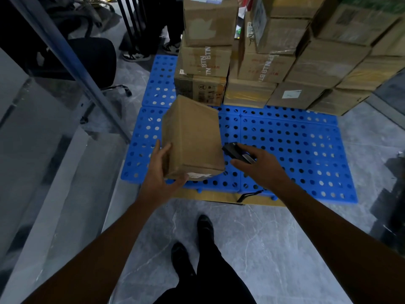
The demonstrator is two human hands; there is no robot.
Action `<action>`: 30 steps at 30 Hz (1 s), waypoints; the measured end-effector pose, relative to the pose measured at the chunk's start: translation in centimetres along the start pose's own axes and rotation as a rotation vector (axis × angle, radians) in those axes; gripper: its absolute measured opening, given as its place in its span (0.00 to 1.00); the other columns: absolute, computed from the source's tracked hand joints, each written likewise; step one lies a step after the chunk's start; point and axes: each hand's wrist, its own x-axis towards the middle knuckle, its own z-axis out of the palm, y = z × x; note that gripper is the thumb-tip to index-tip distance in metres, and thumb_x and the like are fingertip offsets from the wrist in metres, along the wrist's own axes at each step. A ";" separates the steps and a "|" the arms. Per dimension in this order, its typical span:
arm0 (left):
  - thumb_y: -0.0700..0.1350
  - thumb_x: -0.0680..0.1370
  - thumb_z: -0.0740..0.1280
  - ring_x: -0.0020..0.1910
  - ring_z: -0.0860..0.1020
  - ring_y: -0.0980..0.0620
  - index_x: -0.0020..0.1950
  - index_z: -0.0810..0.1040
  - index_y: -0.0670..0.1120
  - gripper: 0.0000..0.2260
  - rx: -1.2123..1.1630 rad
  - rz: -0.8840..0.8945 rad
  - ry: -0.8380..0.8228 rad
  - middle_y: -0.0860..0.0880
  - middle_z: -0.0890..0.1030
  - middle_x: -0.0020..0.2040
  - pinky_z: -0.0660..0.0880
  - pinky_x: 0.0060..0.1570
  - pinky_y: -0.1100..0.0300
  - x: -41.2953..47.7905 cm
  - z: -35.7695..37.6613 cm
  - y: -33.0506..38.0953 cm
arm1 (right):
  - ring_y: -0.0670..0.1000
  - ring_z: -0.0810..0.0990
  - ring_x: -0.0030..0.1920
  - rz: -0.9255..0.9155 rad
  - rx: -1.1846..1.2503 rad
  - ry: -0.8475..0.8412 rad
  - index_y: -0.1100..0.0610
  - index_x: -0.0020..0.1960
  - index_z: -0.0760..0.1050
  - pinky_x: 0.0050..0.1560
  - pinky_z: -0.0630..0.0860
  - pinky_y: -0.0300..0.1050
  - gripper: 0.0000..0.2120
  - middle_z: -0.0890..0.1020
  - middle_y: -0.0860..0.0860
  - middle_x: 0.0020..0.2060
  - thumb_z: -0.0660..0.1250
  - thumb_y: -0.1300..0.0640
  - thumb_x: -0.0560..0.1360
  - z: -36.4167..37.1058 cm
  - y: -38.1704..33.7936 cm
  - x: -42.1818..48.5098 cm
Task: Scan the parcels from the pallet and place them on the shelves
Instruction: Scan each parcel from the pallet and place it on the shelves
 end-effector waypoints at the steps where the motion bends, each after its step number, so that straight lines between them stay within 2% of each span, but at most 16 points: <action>1: 0.65 0.70 0.77 0.80 0.54 0.62 0.81 0.56 0.58 0.47 0.017 0.017 0.017 0.63 0.50 0.82 0.64 0.72 0.66 0.1 -0.2 0.2 | 0.38 0.81 0.37 -0.006 0.004 -0.005 0.43 0.72 0.73 0.36 0.77 0.35 0.30 0.79 0.39 0.55 0.75 0.41 0.72 0.0 -0.2 0.0; 3: 0.66 0.65 0.80 0.79 0.53 0.65 0.80 0.54 0.66 0.51 0.080 -0.018 0.049 0.64 0.50 0.82 0.63 0.72 0.63 0.4 -0.3 0.9 | 0.35 0.81 0.37 -0.026 0.000 -0.015 0.44 0.72 0.73 0.34 0.76 0.31 0.31 0.78 0.40 0.56 0.75 0.42 0.72 0.2 -0.6 0.0; 5: 0.66 0.63 0.81 0.80 0.51 0.61 0.78 0.54 0.71 0.51 0.181 -0.083 0.053 0.60 0.48 0.83 0.62 0.73 0.54 0.7 -0.2 1.2 | 0.31 0.78 0.37 -0.045 -0.017 -0.028 0.46 0.72 0.73 0.32 0.73 0.28 0.31 0.77 0.40 0.56 0.76 0.43 0.72 0.5 -1.0 0.1; 7: 0.63 0.65 0.80 0.82 0.53 0.52 0.78 0.62 0.66 0.45 0.249 -0.125 0.059 0.53 0.48 0.84 0.64 0.75 0.47 0.8 0.1 0.6 | 0.33 0.78 0.36 -0.050 -0.051 -0.048 0.46 0.73 0.73 0.33 0.72 0.28 0.31 0.77 0.42 0.59 0.75 0.43 0.72 0.7 -1.4 0.1; 9: 0.59 0.68 0.80 0.80 0.58 0.48 0.77 0.67 0.60 0.39 0.206 -0.146 0.095 0.50 0.53 0.83 0.66 0.75 0.43 0.5 0.2 0.2 | 0.39 0.79 0.42 -0.048 -0.074 -0.058 0.46 0.74 0.72 0.40 0.75 0.34 0.31 0.78 0.46 0.64 0.75 0.43 0.72 0.8 -1.7 0.0; 11: 0.58 0.70 0.79 0.77 0.64 0.50 0.76 0.67 0.58 0.38 0.086 -0.153 0.123 0.49 0.62 0.79 0.69 0.73 0.44 0.1 0.3 -0.2 | 0.41 0.80 0.45 -0.053 -0.079 -0.035 0.48 0.73 0.72 0.44 0.76 0.37 0.31 0.79 0.47 0.64 0.75 0.44 0.73 1.0 -1.8 -0.2; 13: 0.63 0.72 0.76 0.74 0.68 0.55 0.78 0.63 0.58 0.39 -0.055 -0.183 0.088 0.54 0.66 0.76 0.71 0.71 0.48 -0.5 0.0 -0.3 | 0.38 0.80 0.39 -0.056 -0.051 -0.001 0.48 0.73 0.73 0.38 0.75 0.32 0.30 0.80 0.44 0.58 0.75 0.45 0.73 0.9 -1.9 -0.5; 16: 0.67 0.75 0.67 0.76 0.63 0.63 0.80 0.56 0.57 0.38 -0.100 -0.198 -0.101 0.63 0.60 0.78 0.69 0.74 0.46 -1.3 -0.6 -1.1 | 0.40 0.81 0.36 -0.045 -0.063 0.015 0.48 0.73 0.72 0.35 0.77 0.34 0.30 0.79 0.43 0.56 0.74 0.46 0.74 0.6 -2.0 -0.7; 17: 0.67 0.75 0.66 0.77 0.60 0.65 0.80 0.56 0.56 0.38 -0.052 -0.192 -0.122 0.66 0.56 0.78 0.67 0.75 0.45 -1.7 -0.8 -1.6 | 0.41 0.82 0.37 -0.041 -0.082 0.012 0.47 0.74 0.72 0.36 0.79 0.36 0.30 0.79 0.43 0.56 0.74 0.46 0.74 0.5 -2.2 -0.8; 18: 0.66 0.74 0.65 0.78 0.58 0.63 0.80 0.56 0.55 0.39 -0.011 -0.187 -0.102 0.66 0.54 0.79 0.65 0.76 0.44 -2.0 -1.0 -2.0 | 0.41 0.82 0.38 -0.040 -0.091 0.011 0.47 0.74 0.72 0.38 0.80 0.39 0.30 0.78 0.42 0.56 0.74 0.45 0.74 0.4 -2.4 -0.9; 20: 0.66 0.72 0.69 0.80 0.57 0.56 0.81 0.56 0.53 0.43 -0.001 -0.179 -0.002 0.64 0.51 0.80 0.63 0.78 0.46 -2.1 -1.3 -2.1 | 0.41 0.81 0.41 -0.048 -0.079 0.011 0.46 0.73 0.72 0.41 0.81 0.42 0.30 0.77 0.41 0.55 0.75 0.45 0.73 0.3 -2.8 -0.9; 23: 0.64 0.67 0.78 0.82 0.52 0.58 0.81 0.55 0.59 0.49 0.025 -0.071 0.011 0.60 0.50 0.83 0.59 0.77 0.52 -1.5 -1.1 -1.0 | 0.41 0.82 0.39 -0.066 -0.064 -0.018 0.44 0.73 0.72 0.40 0.83 0.45 0.30 0.77 0.40 0.55 0.75 0.45 0.73 0.5 -3.6 -0.8; 25: 0.64 0.65 0.79 0.82 0.49 0.59 0.81 0.57 0.59 0.50 0.045 -0.051 -0.003 0.55 0.52 0.83 0.58 0.77 0.51 -0.7 -0.3 -0.1 | 0.42 0.82 0.38 -0.073 -0.089 -0.045 0.44 0.73 0.72 0.37 0.83 0.45 0.31 0.76 0.41 0.54 0.75 0.44 0.73 0.7 -4.4 -0.6; 26: 0.65 0.64 0.79 0.82 0.51 0.56 0.80 0.60 0.57 0.49 0.047 -0.056 0.009 0.51 0.56 0.83 0.59 0.77 0.49 -0.2 0.1 0.3 | 0.43 0.82 0.37 -0.079 -0.128 -0.059 0.43 0.74 0.71 0.36 0.82 0.43 0.31 0.77 0.43 0.54 0.74 0.43 0.73 0.8 -4.9 -0.5; 28: 0.65 0.64 0.78 0.79 0.62 0.52 0.77 0.64 0.54 0.46 0.037 -0.067 0.047 0.50 0.65 0.78 0.67 0.75 0.45 0.5 0.7 0.6 | 0.42 0.81 0.38 -0.115 -0.247 -0.078 0.43 0.74 0.71 0.36 0.79 0.41 0.31 0.79 0.45 0.55 0.73 0.40 0.73 1.1 -5.8 -0.2; 30: 0.62 0.64 0.80 0.72 0.69 0.56 0.76 0.65 0.55 0.44 0.047 -0.078 0.075 0.54 0.69 0.73 0.73 0.70 0.46 0.7 1.0 0.7 | 0.40 0.80 0.38 -0.144 -0.343 -0.097 0.43 0.73 0.71 0.36 0.77 0.39 0.31 0.81 0.45 0.56 0.72 0.38 0.72 1.2 -6.6 -0.1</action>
